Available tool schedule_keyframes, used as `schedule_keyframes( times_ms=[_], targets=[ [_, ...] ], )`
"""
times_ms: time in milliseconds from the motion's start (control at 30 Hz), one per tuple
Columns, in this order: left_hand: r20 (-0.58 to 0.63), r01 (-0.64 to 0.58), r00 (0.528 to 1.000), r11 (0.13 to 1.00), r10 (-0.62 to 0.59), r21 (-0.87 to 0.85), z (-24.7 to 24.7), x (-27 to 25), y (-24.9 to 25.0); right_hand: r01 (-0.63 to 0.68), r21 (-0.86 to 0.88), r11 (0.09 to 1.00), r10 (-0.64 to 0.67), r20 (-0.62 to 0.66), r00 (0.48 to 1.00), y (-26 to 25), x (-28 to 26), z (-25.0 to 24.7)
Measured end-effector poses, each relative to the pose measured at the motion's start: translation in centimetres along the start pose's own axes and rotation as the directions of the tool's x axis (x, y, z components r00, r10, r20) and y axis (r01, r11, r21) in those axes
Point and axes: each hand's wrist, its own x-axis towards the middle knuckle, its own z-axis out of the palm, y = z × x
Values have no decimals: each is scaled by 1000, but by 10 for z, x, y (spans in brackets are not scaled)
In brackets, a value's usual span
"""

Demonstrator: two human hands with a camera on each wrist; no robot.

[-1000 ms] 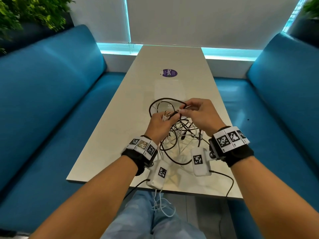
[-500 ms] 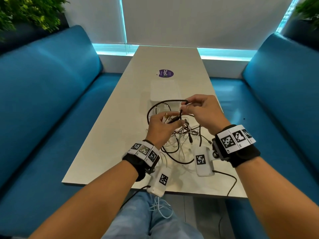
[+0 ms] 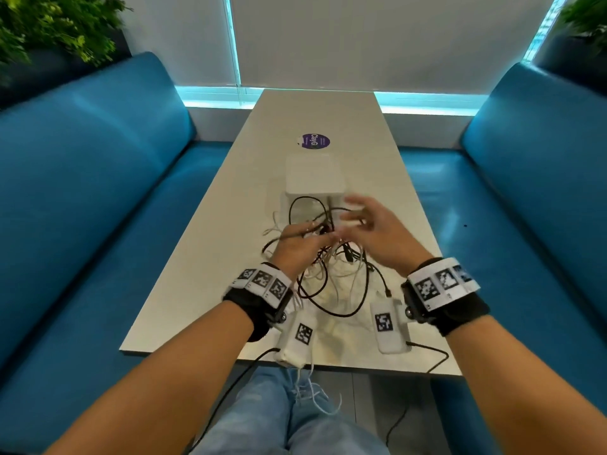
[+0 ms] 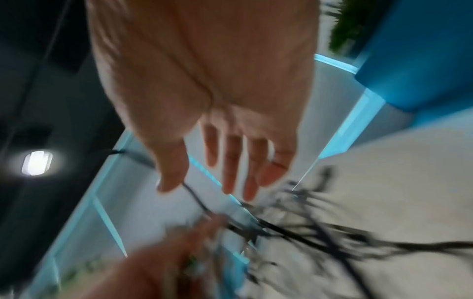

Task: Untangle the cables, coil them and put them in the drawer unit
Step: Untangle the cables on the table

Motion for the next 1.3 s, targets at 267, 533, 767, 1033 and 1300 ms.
schedule_keyframes(
  times_ms=[267, 533, 767, 1033, 1300],
  targets=[
    [-225, 100, 962, 964, -157, -245, -60, 9, 29, -85, -401, 912, 52, -93, 994, 58, 0, -10],
    [-96, 23, 993, 908, -69, -419, -74, 10, 54, -124, -571, 811, 212, 90, 973, 51, 4, -14],
    [181, -58, 977, 954, 115, -293, -41, -13, 71, 105, -448, 888, 28, 280, 960, -10, 11, 16],
    [93, -128, 988, 991, 124, 32, -22, -17, 29, 99, -131, 986, -95, 32, 995, -27, 26, 11],
    [181, -48, 983, 990, 23, 134, 0, -12, 14, 167, 160, 973, -113, -300, 947, -32, 30, -17]
  ],
)
